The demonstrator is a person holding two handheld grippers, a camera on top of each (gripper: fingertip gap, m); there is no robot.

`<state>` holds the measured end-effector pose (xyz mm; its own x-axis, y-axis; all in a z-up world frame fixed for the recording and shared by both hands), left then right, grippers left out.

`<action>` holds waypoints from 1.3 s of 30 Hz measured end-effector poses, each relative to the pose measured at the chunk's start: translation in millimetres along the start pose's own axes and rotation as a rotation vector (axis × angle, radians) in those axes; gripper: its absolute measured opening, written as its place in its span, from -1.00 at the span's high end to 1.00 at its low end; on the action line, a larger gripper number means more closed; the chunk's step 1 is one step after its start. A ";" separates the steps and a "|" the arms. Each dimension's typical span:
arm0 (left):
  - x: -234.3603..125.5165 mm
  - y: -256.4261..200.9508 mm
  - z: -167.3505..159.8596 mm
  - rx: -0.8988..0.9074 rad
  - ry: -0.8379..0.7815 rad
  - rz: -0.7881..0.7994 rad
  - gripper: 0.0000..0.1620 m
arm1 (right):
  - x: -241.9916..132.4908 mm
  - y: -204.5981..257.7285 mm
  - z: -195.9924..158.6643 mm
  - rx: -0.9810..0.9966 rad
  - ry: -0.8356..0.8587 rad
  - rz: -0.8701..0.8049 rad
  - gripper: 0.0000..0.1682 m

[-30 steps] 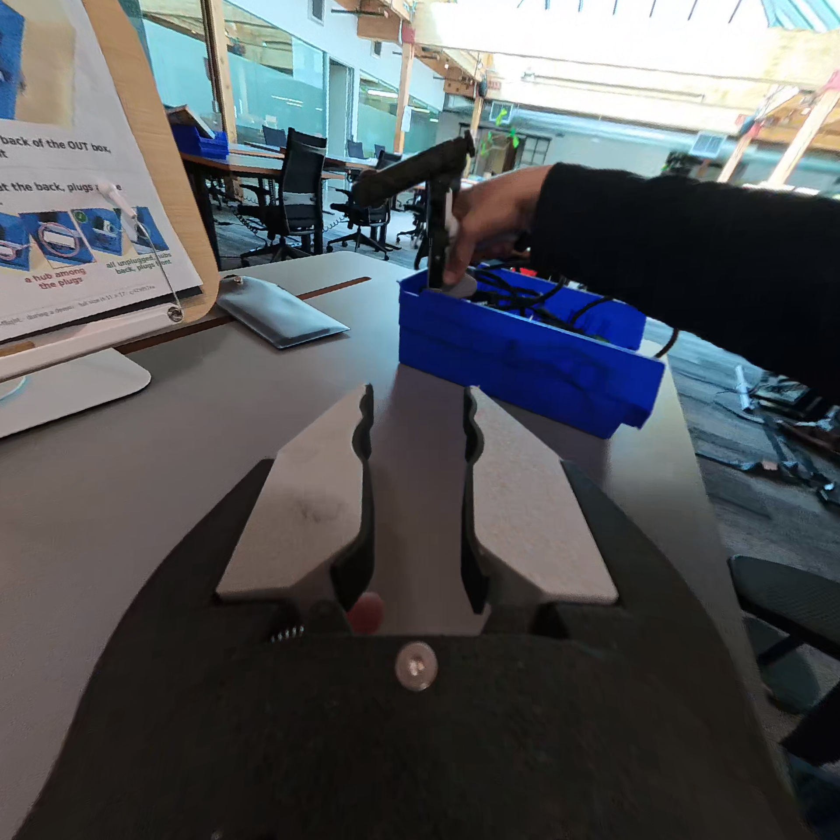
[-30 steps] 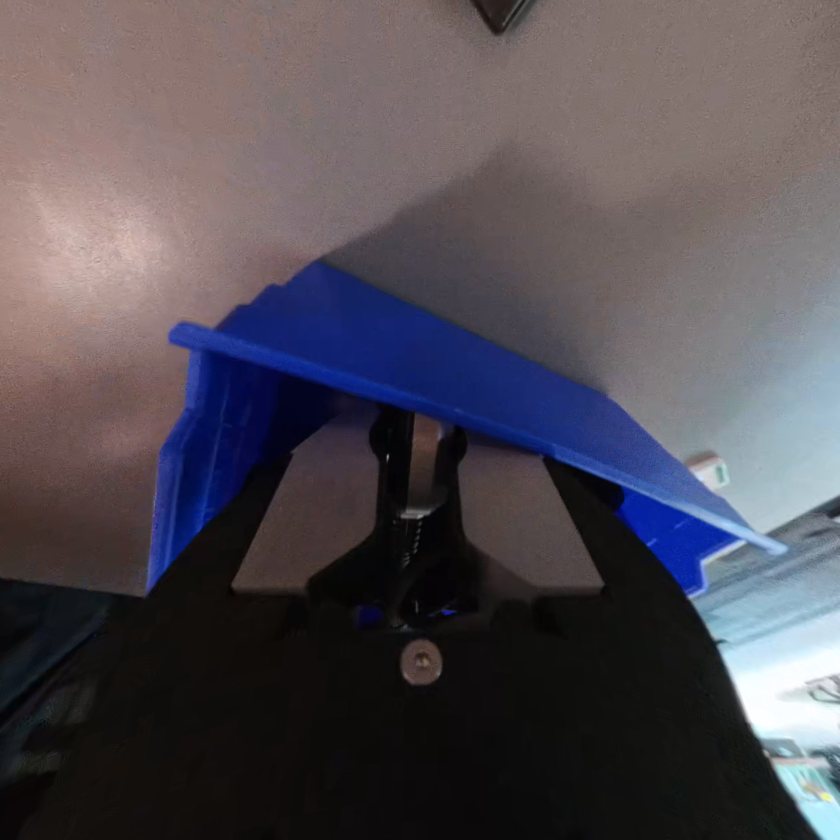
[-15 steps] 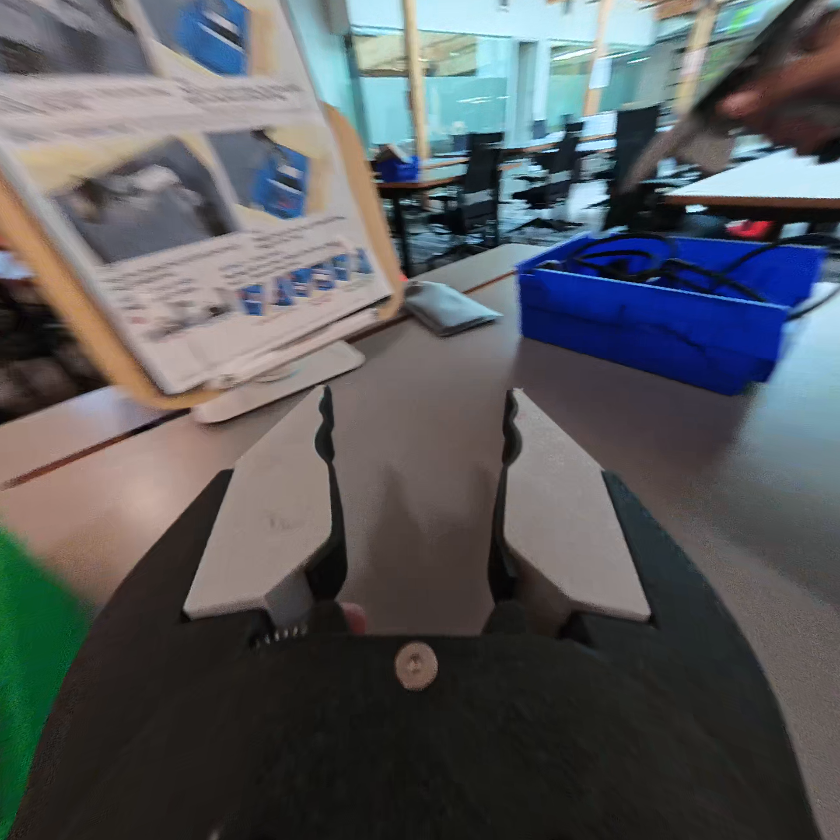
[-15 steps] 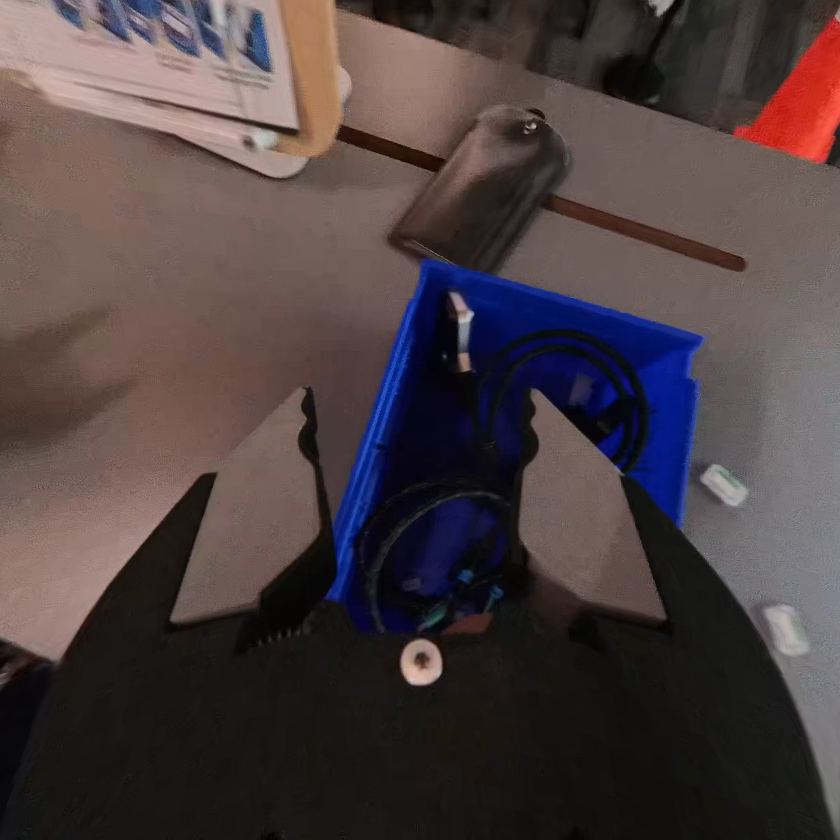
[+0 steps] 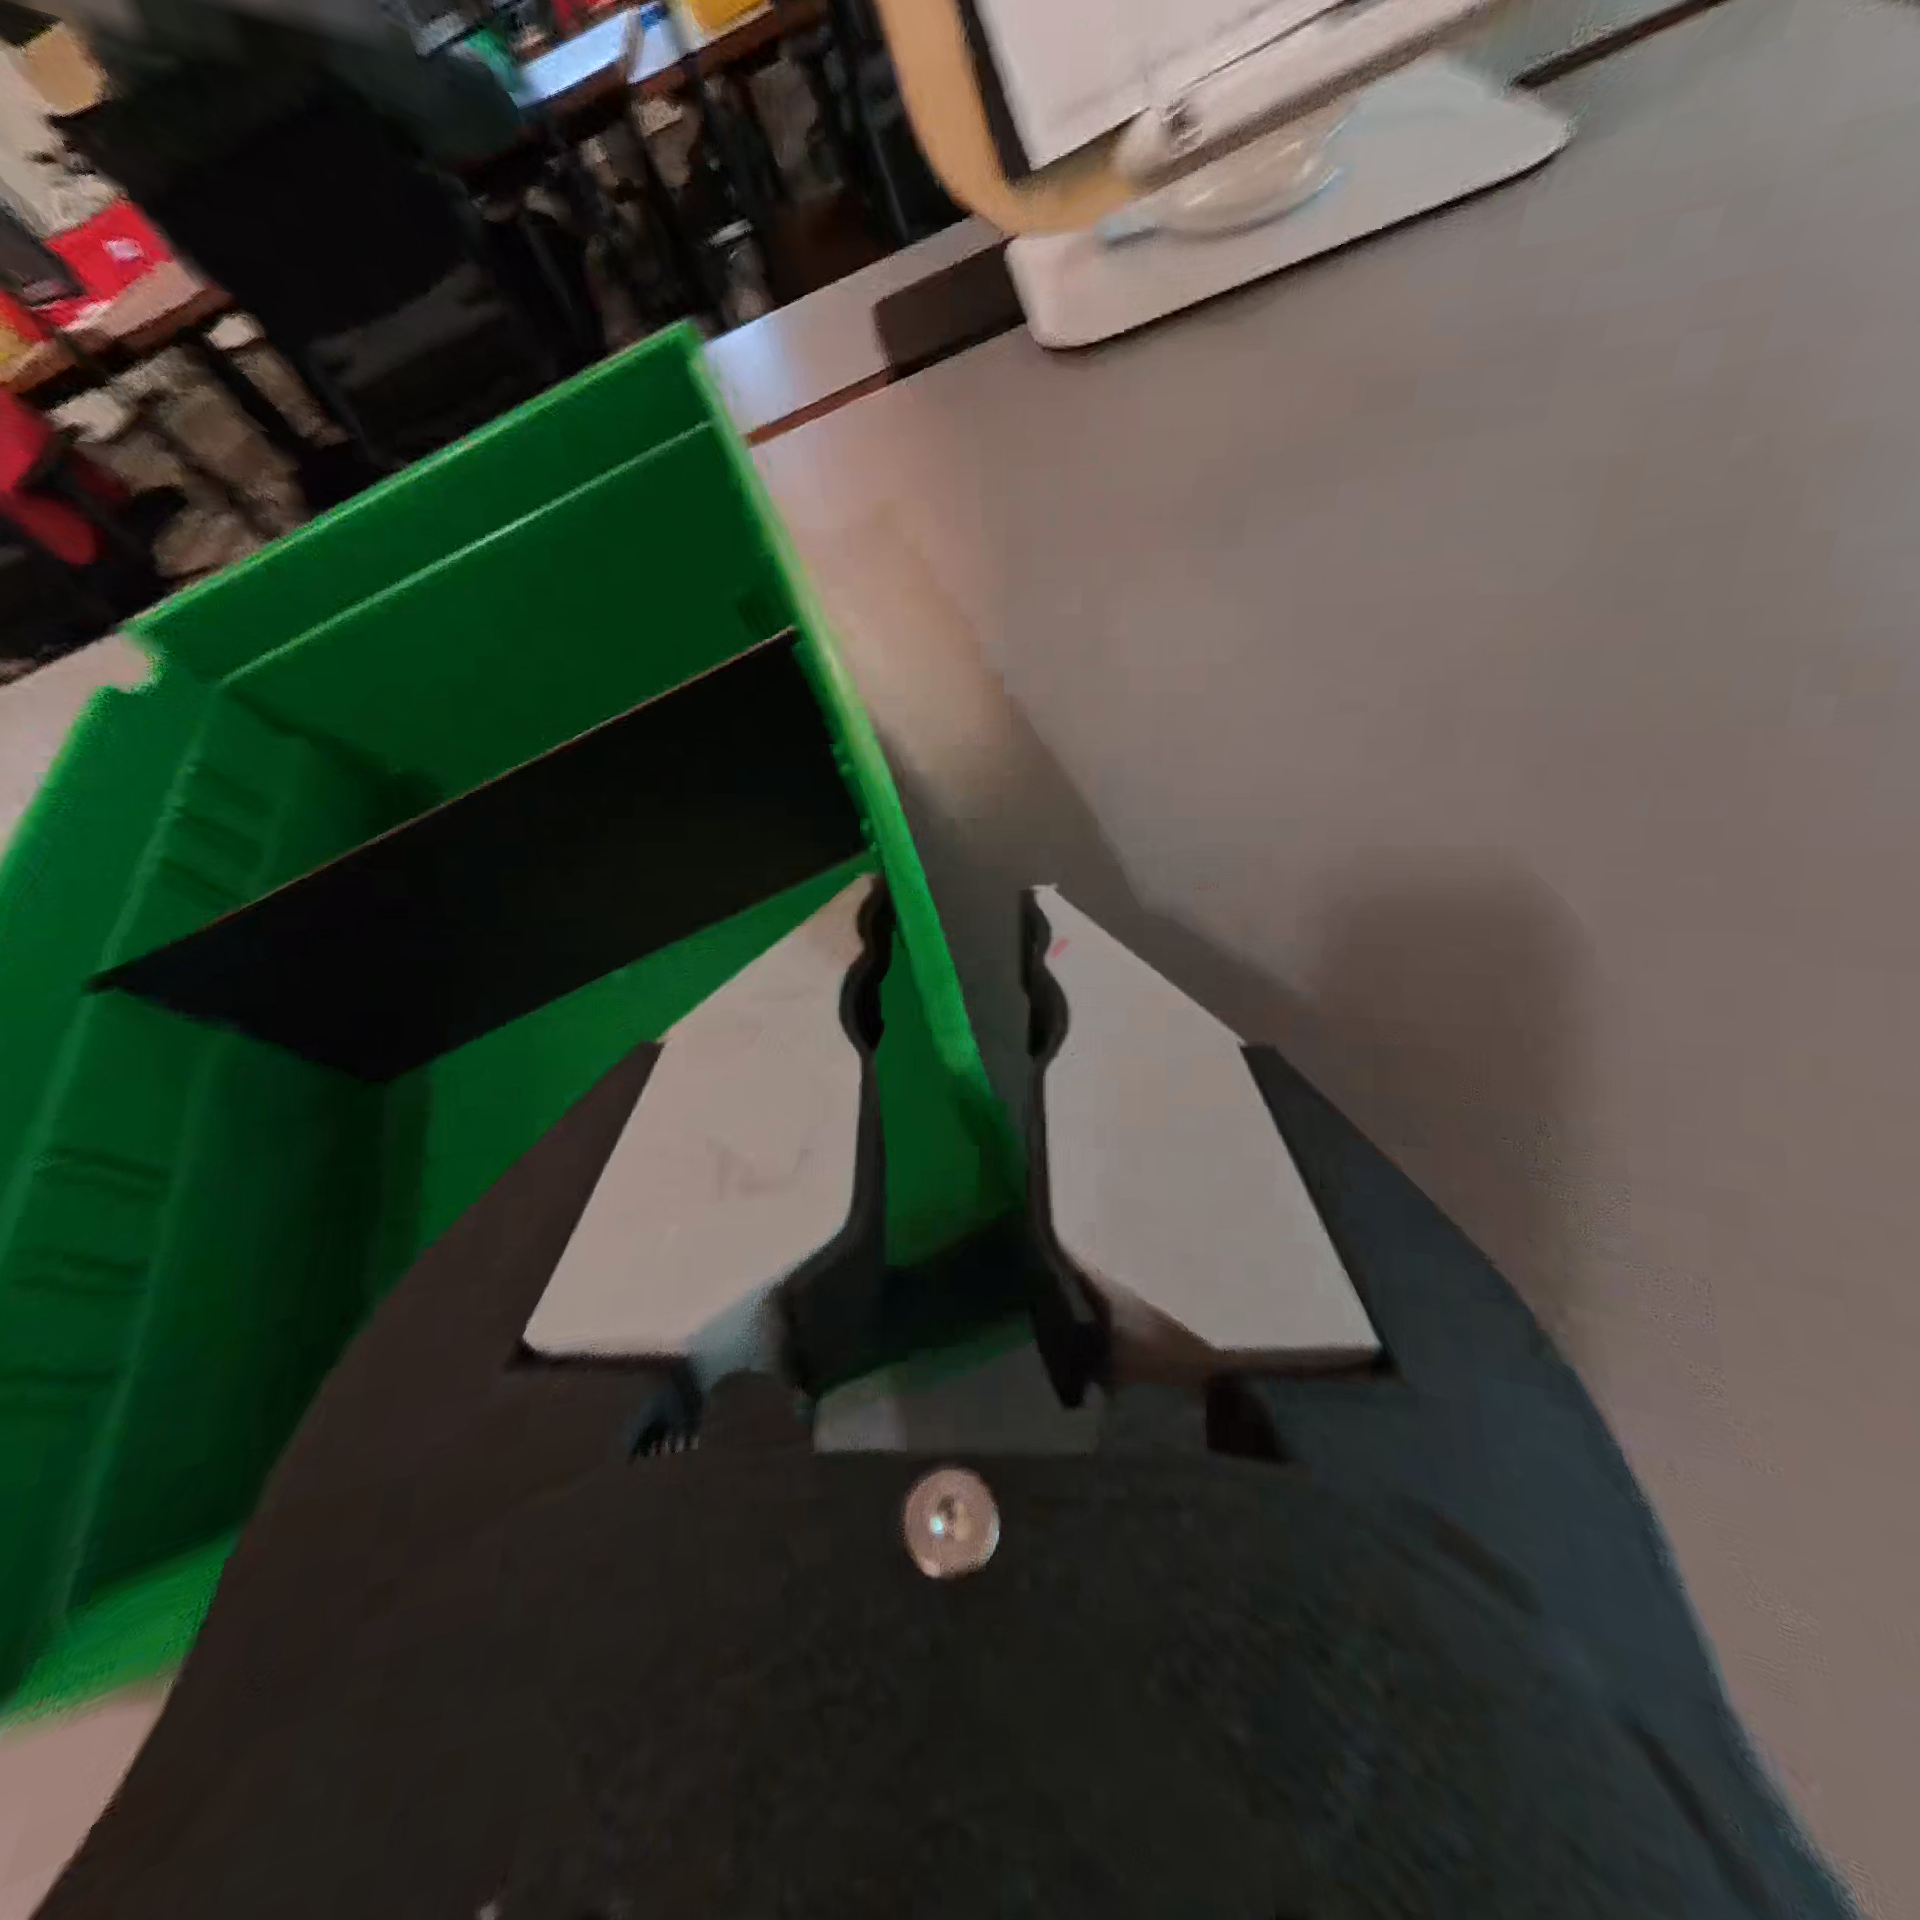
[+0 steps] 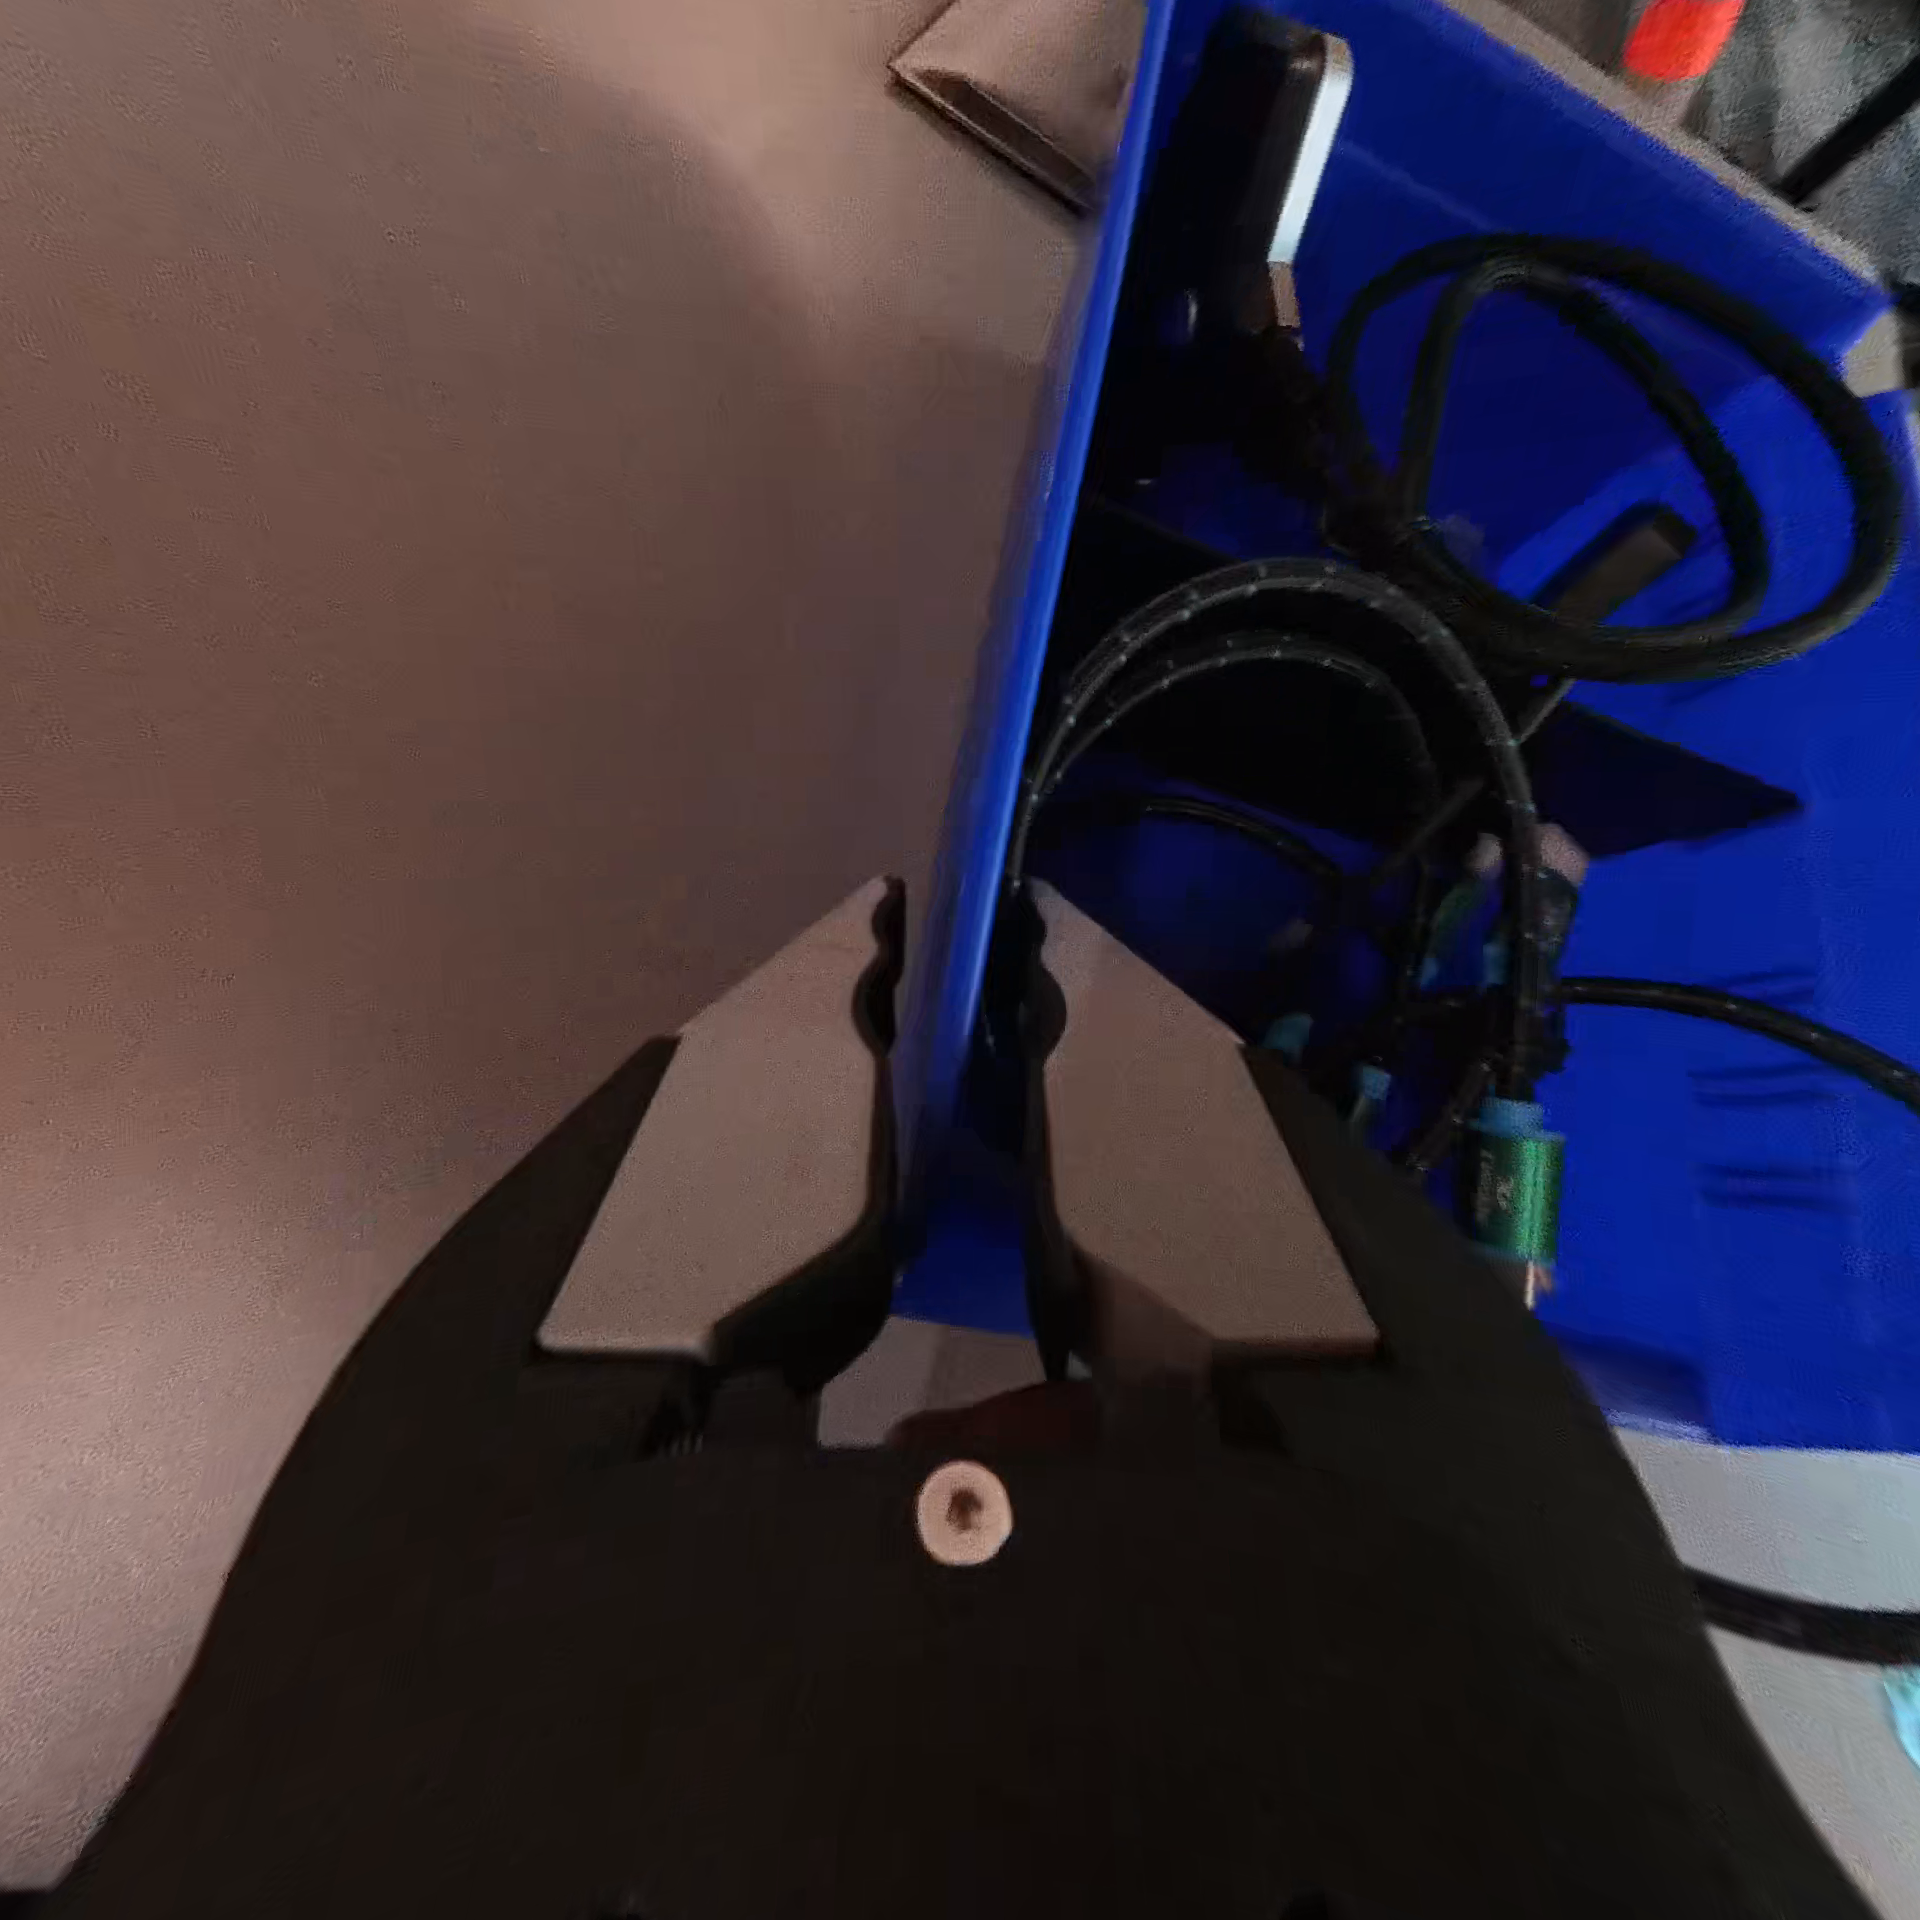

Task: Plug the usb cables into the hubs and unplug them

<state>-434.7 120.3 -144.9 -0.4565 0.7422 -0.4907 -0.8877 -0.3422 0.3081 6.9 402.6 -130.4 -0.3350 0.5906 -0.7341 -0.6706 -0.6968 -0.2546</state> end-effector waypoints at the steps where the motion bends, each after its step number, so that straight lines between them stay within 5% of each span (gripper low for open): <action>1: 0.2 5.6 0.7 0.014 0.024 0.087 0.90 | 0.3 4.3 1.3 -0.015 0.017 -0.069 0.82; 3: -9.0 20.6 -0.4 0.015 -0.044 0.014 0.96 | -2.6 19.1 4.4 -0.016 0.056 -0.131 0.82; 7: -42.9 54.8 10.4 -0.113 -0.195 -0.030 0.97 | -17.8 77.7 20.9 0.042 0.018 0.059 0.68; 11: -90.2 83.5 41.8 -0.098 -0.313 0.103 0.98 | -28.2 169.9 50.7 -0.012 -0.056 0.179 0.54; 19: -162.5 119.8 103.6 -0.107 -0.490 0.061 0.97 | -31.6 393.3 141.8 -0.162 -0.140 0.463 0.28; 23: -170.7 121.3 116.5 -0.118 -0.515 0.097 0.98 | -61.0 458.5 172.1 -0.245 -0.195 0.592 0.39; 26: -170.7 108.9 127.1 -0.101 -0.545 0.075 0.98 | -98.6 427.6 169.2 -0.217 -0.345 0.643 0.37; 29: -165.1 70.3 143.7 -0.070 -0.572 -0.017 0.98 | -123.6 347.1 149.3 -0.118 -0.513 0.644 0.36; 35: -140.2 -92.5 165.2 0.079 -0.604 -0.349 0.98 | -153.4 155.4 91.1 0.174 -0.654 0.504 0.34; 39: -108.0 -211.5 154.2 0.191 -0.510 -0.502 0.97 | -155.7 83.3 50.5 0.185 -0.575 0.374 0.34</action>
Point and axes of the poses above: each gripper's, where its closed fingertips meet, x out along the fingers, z out of its top, y = z × x across the jaws, the point moved 10 cm from there along -x, back along the fingers, and after that the axes turned 6 degrees about y, right-handed, at the moved point
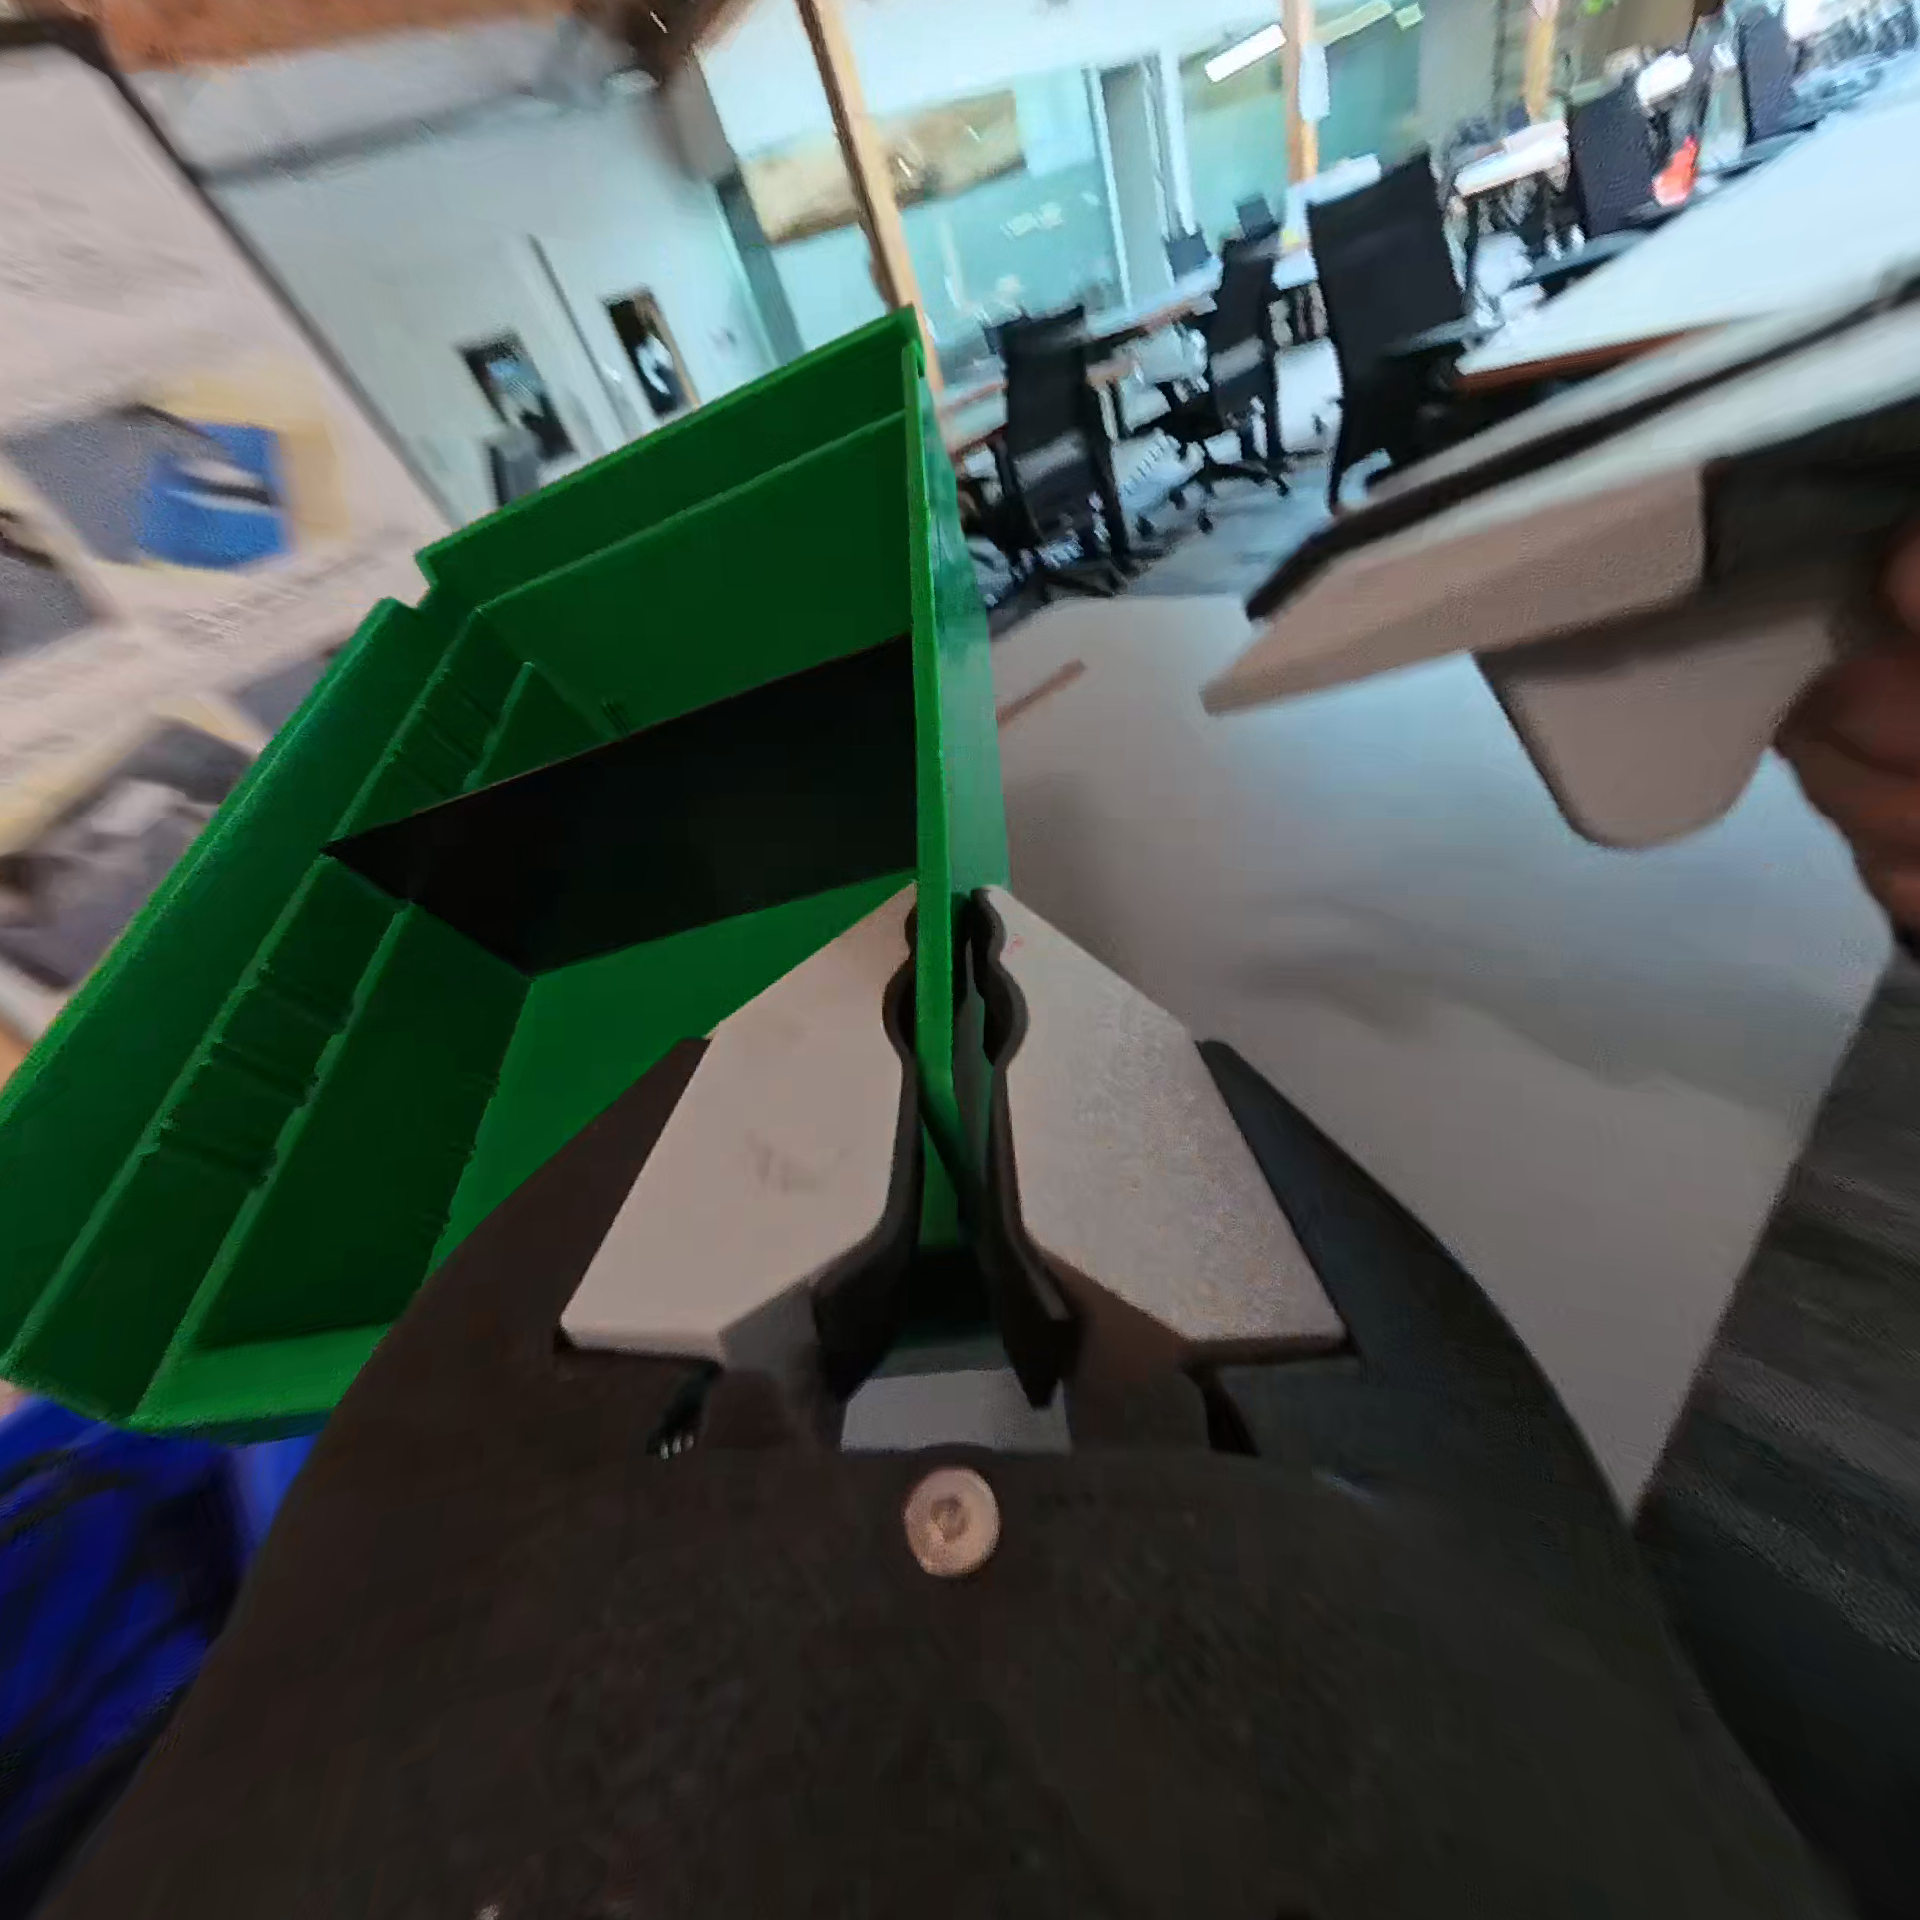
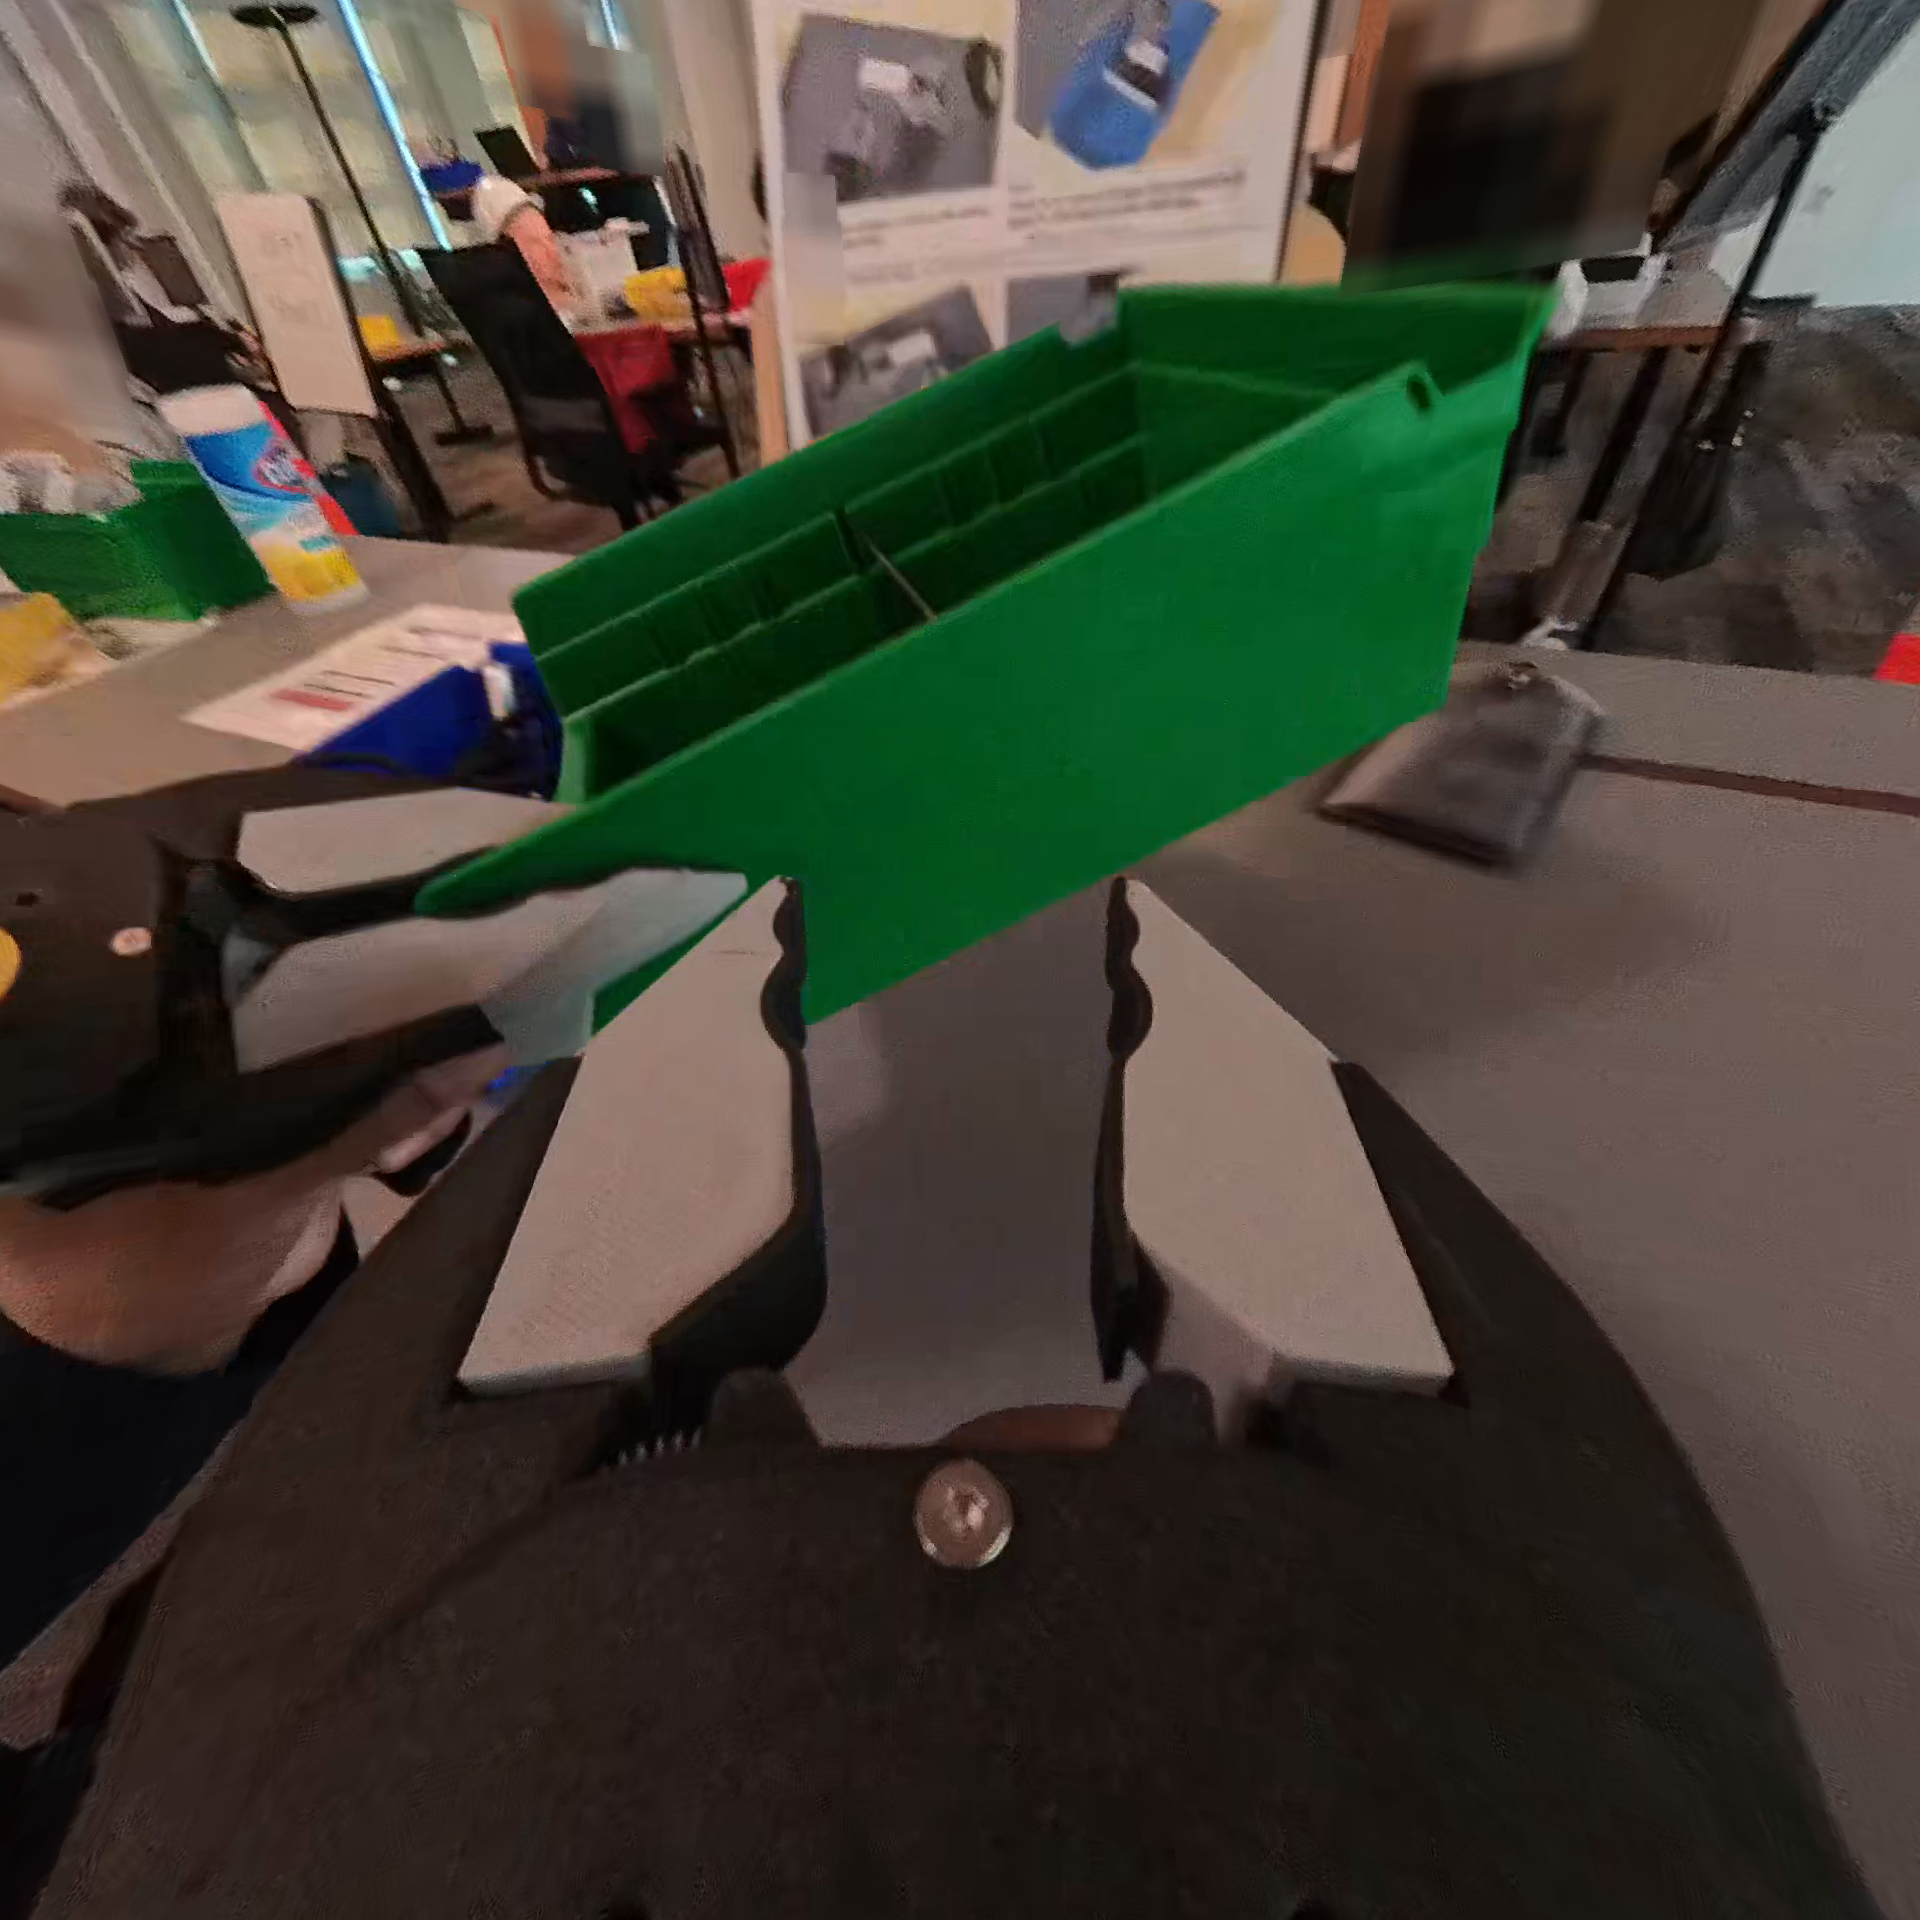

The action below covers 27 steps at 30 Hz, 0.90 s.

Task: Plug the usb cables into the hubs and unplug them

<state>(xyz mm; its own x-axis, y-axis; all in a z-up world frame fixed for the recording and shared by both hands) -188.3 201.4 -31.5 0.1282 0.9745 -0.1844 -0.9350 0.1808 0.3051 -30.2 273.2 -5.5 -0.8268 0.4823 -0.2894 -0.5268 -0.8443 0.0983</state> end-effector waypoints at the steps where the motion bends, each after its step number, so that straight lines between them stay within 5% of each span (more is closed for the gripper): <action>1: 18.9 -19.8 -9.1 0.002 0.034 -0.030 0.98 | -4.6 -12.5 -6.5 -0.002 0.035 -0.033 0.34; 7: 107.8 -95.3 -55.6 -0.097 0.239 -0.177 0.98 | -1.2 -51.8 -47.1 0.005 0.157 -0.141 0.34; 8: 111.3 -100.0 -55.0 -0.066 0.255 -0.116 0.89 | 2.3 -56.3 -52.3 0.001 0.173 -0.167 0.34; 9: 111.1 -101.7 -52.5 -0.019 0.257 -0.055 0.54 | 5.4 -59.7 -56.6 -0.001 0.189 -0.185 0.34; 10: 107.9 -100.4 -49.5 0.027 0.242 -0.002 0.32 | 7.4 -60.8 -60.2 -0.001 0.198 -0.193 0.34; 12: 95.6 -88.2 -44.7 0.062 0.182 0.106 0.24 | 10.2 -57.0 -65.1 -0.002 0.202 -0.182 0.34; 17: 67.6 -58.8 -52.4 -0.007 0.188 0.091 0.01 | 34.4 -26.1 -73.0 -0.013 0.197 -0.109 0.35; 27: 8.1 -19.4 -72.6 -0.084 0.193 0.080 -0.02 | 72.1 29.7 -77.4 -0.076 0.186 -0.001 0.38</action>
Point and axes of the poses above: each gripper's, where its closed fingertips meet, x out along the fingers, z out of its top, y = z × x across the jaws, the point moved 10 cm from there along -x, back along the fingers, and after that the axes turned 6 degrees about y, right-handed, at the moved point
